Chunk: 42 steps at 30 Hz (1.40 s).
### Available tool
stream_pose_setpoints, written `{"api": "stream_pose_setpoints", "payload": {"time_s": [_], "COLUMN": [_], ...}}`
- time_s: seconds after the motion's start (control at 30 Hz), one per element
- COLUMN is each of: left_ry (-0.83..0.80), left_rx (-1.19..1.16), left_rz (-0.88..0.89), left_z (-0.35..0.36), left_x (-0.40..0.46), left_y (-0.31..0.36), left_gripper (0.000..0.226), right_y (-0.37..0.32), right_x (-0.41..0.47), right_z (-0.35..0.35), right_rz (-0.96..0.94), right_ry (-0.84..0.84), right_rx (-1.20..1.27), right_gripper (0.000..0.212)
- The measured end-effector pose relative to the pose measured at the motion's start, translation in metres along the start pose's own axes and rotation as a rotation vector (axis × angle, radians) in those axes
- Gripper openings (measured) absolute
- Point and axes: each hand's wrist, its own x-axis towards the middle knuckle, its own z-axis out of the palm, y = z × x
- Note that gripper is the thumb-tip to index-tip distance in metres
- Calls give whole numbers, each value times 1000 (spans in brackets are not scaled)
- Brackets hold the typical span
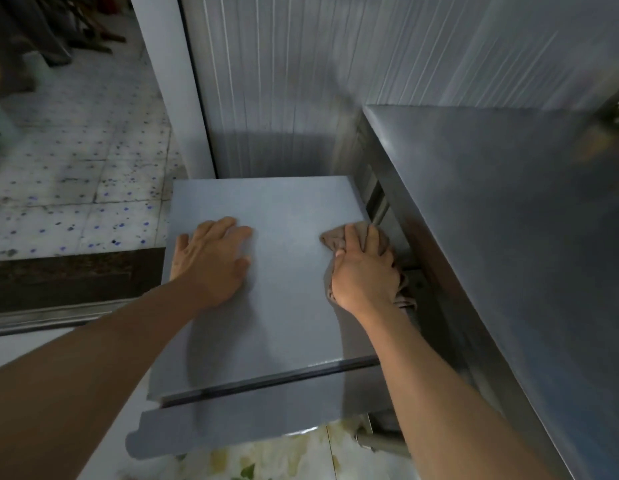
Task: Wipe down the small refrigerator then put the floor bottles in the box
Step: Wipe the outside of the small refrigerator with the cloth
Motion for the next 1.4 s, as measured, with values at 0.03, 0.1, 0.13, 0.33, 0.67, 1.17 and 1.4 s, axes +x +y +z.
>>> {"api": "stream_pose_setpoints", "payload": {"time_s": [0.03,0.1,0.13,0.33,0.67,1.17,1.4], "left_ry": [3,16,29,60,78,-7,13], "left_rx": [-7,-31,-42,-15,-76,-139,-100], "left_rz": [11,43,58,102,108,48,-8], "left_z": [-1,-1,0,-2,2,-17,-32], "left_x": [7,16,19,27,31,4,-36], "left_y": [-2,-5,-6,-8,-14,-40,-63], "left_gripper": [48,46,46,42,41,53,54], "right_y": [-3,-8,-10,-27,-38,-73,-65], "right_x": [10,28,37,94,137,33,12], "right_z": [1,3,4,0,-7,8,6], "right_rz": [-7,-17,-26,-71,-266,-629,-736], "right_ry": [10,22,27,30,38,12,-10], "right_rx": [4,5,2,28,7,-36,-52], "right_gripper": [58,57,58,49,46,50,53]}}
